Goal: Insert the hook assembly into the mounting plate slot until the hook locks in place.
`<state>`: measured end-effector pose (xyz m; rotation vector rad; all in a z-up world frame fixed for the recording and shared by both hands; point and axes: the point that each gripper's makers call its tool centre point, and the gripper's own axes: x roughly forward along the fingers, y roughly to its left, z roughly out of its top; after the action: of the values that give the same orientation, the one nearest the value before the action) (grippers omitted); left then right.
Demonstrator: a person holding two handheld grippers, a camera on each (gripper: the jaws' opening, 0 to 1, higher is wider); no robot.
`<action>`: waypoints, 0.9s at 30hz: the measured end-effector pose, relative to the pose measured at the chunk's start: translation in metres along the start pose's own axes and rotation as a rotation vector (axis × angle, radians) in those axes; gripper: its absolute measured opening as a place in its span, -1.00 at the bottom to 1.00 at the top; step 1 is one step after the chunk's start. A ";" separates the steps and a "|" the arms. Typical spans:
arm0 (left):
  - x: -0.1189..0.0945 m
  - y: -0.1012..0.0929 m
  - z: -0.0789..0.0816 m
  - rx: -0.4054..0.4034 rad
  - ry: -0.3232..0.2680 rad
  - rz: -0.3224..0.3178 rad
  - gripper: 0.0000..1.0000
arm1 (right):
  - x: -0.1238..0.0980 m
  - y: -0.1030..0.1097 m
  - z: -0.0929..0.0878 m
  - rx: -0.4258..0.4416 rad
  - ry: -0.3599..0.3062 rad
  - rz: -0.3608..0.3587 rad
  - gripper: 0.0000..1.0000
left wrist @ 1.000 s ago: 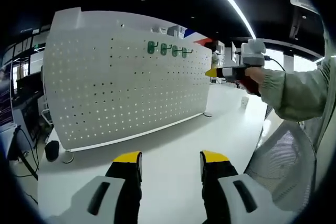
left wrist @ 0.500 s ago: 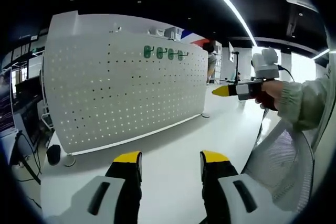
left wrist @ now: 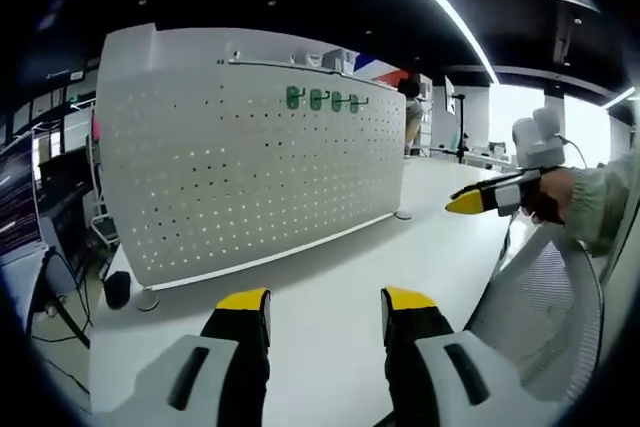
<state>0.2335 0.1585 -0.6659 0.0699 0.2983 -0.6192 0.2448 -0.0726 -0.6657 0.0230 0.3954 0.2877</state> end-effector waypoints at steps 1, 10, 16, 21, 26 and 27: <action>0.000 0.001 -0.001 -0.001 0.003 0.003 -0.08 | -0.003 0.002 -0.003 -0.002 0.005 0.004 -0.10; -0.006 0.000 -0.009 -0.005 0.018 0.025 -0.08 | -0.013 0.009 -0.022 0.010 0.037 0.024 -0.07; -0.009 -0.003 -0.012 -0.008 0.025 0.034 -0.08 | -0.013 0.013 -0.020 0.009 0.031 0.043 -0.07; -0.013 -0.007 -0.015 -0.006 0.035 0.041 -0.08 | -0.014 0.016 -0.020 0.008 0.026 0.054 -0.07; -0.013 -0.006 -0.013 -0.007 0.032 0.059 -0.08 | -0.014 0.021 -0.020 0.001 0.028 0.078 -0.07; -0.013 -0.006 -0.013 -0.007 0.031 0.061 -0.08 | -0.014 0.022 -0.020 -0.003 0.028 0.083 -0.06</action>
<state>0.2164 0.1626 -0.6738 0.0815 0.3273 -0.5569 0.2185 -0.0564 -0.6772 0.0325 0.4222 0.3707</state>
